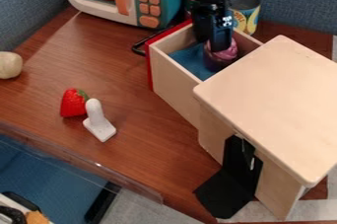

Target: Put the pink thing in the drawer

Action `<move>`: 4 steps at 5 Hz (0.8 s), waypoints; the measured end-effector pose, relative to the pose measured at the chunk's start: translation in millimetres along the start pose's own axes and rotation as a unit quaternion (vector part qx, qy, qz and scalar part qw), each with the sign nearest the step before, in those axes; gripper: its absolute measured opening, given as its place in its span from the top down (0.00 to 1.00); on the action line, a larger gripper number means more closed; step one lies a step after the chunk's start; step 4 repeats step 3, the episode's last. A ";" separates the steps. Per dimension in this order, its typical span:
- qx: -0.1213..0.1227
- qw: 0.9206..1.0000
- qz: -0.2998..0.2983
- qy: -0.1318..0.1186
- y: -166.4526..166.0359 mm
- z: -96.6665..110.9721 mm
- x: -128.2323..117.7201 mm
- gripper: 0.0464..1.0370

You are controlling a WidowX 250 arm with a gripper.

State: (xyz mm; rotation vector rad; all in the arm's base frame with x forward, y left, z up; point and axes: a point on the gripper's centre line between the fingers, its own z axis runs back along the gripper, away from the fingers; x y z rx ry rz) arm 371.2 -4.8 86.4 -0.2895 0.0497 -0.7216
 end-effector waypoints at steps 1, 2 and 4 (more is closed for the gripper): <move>0.004 0.999 0.008 -0.041 4.6 35.4 -23.2 0.04; 0.014 0.997 0.020 -0.070 5.6 70.9 -47.4 0.04; 0.020 0.996 0.041 -0.081 20.7 93.4 -81.4 0.04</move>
